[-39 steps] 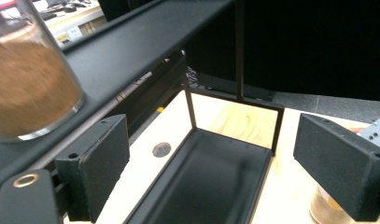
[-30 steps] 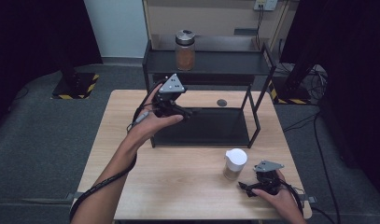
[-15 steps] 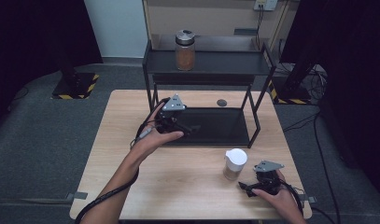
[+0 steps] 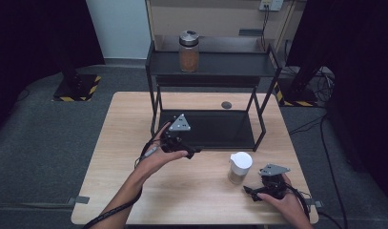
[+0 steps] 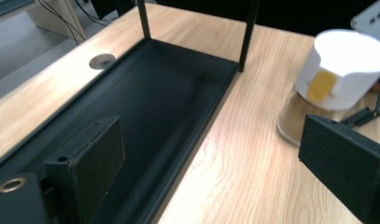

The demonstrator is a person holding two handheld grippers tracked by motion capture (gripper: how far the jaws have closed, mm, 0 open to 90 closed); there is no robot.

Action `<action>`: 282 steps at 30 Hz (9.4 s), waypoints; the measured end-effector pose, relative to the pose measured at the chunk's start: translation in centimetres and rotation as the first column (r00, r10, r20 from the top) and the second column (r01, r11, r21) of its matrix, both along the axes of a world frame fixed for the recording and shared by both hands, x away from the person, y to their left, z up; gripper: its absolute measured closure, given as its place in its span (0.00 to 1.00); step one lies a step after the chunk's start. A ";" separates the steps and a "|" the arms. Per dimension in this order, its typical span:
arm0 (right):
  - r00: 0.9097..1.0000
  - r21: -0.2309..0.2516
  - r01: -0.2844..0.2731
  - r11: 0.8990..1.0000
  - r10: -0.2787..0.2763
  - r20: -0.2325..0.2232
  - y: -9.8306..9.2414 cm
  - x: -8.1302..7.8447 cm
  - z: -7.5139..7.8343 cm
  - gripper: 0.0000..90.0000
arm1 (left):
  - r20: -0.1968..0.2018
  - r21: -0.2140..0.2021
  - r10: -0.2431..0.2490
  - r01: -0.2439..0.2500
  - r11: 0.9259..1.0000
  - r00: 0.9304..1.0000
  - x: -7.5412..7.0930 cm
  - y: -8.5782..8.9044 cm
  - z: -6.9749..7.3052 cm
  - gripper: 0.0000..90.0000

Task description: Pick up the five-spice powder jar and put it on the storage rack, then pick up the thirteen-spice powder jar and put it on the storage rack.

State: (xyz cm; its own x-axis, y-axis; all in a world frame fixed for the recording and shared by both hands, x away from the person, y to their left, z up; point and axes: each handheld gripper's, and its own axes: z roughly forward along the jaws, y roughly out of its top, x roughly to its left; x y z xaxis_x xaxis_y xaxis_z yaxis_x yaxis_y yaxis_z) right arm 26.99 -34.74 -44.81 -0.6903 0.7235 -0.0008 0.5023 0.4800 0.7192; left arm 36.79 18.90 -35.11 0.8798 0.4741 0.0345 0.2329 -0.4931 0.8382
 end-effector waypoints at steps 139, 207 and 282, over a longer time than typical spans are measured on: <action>0.992 0.104 -0.114 0.988 0.109 0.060 -1.1 -0.3 0.8 0.08 | -0.122 0.155 0.630 -0.612 0.776 0.767 -11.4 12.0 -9.8 0.01; 0.975 0.123 -0.180 0.976 0.160 0.152 2.2 3.5 3.7 0.35 | -0.122 0.154 0.630 -0.612 0.775 0.767 -11.4 12.0 -9.8 0.01; 0.954 0.105 -0.240 0.965 0.215 0.208 2.3 10.9 24.0 0.35 | -0.123 0.159 0.623 -0.605 0.780 0.772 -11.1 12.1 -9.7 0.00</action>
State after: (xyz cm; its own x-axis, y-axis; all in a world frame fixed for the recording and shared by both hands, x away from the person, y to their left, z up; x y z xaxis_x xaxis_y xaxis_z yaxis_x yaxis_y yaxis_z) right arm 37.85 -32.39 -20.85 -0.8322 0.5503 -0.0683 0.2361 0.4631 0.8543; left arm 25.66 31.05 -44.85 0.3993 0.9168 0.0011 0.6416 -0.2803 0.7140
